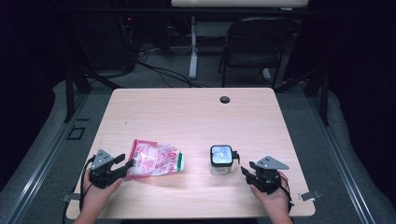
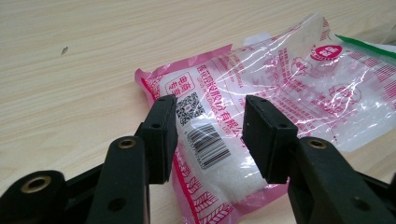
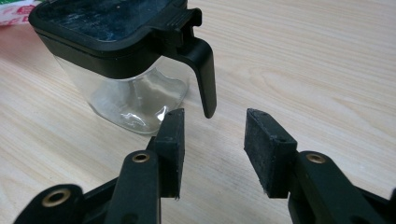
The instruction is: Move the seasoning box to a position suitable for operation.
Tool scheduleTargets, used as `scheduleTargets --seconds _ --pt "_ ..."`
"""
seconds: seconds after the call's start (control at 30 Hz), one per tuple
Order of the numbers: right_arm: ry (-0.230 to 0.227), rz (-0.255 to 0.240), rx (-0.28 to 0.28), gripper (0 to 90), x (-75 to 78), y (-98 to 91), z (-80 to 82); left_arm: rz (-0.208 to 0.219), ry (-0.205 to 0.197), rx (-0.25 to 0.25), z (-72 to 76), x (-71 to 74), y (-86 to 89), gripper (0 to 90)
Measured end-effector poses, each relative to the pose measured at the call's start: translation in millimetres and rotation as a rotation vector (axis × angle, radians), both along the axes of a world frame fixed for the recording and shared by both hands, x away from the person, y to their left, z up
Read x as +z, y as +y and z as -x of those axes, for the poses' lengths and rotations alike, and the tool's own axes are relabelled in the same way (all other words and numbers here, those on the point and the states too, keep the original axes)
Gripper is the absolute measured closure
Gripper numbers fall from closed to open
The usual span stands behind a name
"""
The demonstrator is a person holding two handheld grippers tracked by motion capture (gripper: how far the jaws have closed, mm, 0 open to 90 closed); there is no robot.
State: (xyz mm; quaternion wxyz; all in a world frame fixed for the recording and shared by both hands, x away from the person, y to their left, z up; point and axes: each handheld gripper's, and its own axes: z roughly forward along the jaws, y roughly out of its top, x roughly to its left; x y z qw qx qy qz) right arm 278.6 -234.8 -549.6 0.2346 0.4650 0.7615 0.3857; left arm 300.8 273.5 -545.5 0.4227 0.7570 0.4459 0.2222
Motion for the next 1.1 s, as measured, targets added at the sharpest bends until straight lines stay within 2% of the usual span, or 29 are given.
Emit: scheduleTargets --seconds 0.07,0.13,0.23,0.3,0.37,0.4,0.57,0.73,0.93,1.1 --pt "-0.02 0.024 -0.007 55.4 -0.1 0.3 0.4 0.004 0.001 0.0 0.4 0.0 -0.9 54.5" --pt "-0.037 0.026 -0.017 54.3 -0.5 1.4 0.4 0.0 0.002 0.0 0.6 0.1 -1.0 53.8" --pt "-0.034 0.021 -0.016 53.6 0.2 1.8 0.5 0.011 0.002 -0.001 0.8 0.0 -1.5 52.8" --pt "-0.033 0.015 -0.013 57.0 0.2 2.5 0.0 0.014 0.003 -0.007 0.9 0.2 -1.3 52.3" --pt "-0.03 0.018 -0.013 57.7 0.5 2.5 -0.1 0.01 0.003 -0.008 1.6 0.2 -1.2 52.2" --pt "-0.041 0.003 -0.009 59.1 0.9 3.2 -0.7 0.01 -0.001 -0.006 2.2 0.0 -1.7 52.0" --pt "-0.029 -0.01 0.008 66.1 3.0 4.0 1.0 -0.006 -0.004 -0.005 4.2 0.7 -2.3 51.7" --pt "-0.025 -0.007 0.017 69.2 5.2 4.0 1.6 -0.001 -0.001 -0.006 4.4 0.5 -3.1 52.7" --pt "-0.017 0.002 0.033 69.9 3.8 7.2 0.7 -0.017 0.005 0.001 4.1 0.7 -3.8 55.3" --pt "-0.022 0.016 0.037 69.8 2.5 12.8 -3.3 -0.007 0.01 0.004 5.1 1.3 -1.8 57.6"
